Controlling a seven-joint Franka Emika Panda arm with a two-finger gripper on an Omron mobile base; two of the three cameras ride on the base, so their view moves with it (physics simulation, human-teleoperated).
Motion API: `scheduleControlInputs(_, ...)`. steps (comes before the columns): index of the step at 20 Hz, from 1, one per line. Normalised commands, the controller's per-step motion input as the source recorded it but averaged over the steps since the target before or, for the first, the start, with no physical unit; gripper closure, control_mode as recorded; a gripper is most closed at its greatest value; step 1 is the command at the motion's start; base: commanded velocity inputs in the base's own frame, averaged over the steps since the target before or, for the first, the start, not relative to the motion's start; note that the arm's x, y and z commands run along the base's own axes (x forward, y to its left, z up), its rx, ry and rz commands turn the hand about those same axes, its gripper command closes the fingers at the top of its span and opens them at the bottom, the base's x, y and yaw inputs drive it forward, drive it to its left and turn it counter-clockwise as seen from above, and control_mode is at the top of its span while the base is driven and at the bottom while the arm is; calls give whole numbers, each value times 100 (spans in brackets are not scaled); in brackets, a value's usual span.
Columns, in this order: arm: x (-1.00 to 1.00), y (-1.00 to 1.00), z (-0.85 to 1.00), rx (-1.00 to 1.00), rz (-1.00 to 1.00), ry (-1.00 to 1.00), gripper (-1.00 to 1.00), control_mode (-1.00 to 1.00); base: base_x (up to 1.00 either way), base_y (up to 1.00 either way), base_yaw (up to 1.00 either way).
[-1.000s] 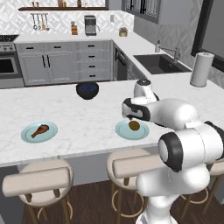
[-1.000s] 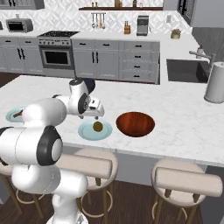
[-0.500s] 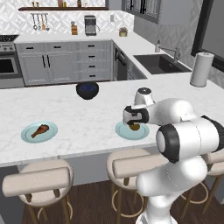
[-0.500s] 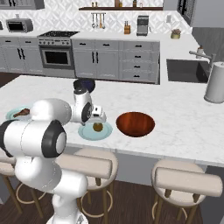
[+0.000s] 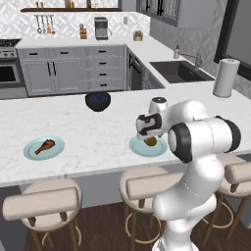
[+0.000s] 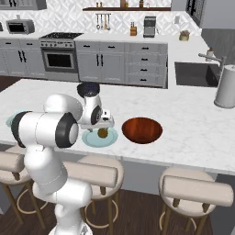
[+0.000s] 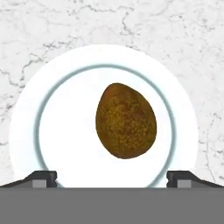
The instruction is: Pick the chicken drumstick and avocado from their plates and place them in the bowl. Then put the bowl in the fridge.
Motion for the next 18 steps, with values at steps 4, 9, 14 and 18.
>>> scheduleControlInputs(4, 50, -2, -10, -2, 9, 16, -100, -100, 0, 0, 0)
scheduleControlInputs(9, 30, 0, -26, -3, 9, 15, -100, -100, 0, 0, 0)
scheduleControlInputs(14, 21, 0, -29, -6, 12, 7, -100, -100, 0, 0, 0)
scheduleControlInputs(18, 4, 0, -36, -7, 12, 5, -100, -100, 0, 0, 0)
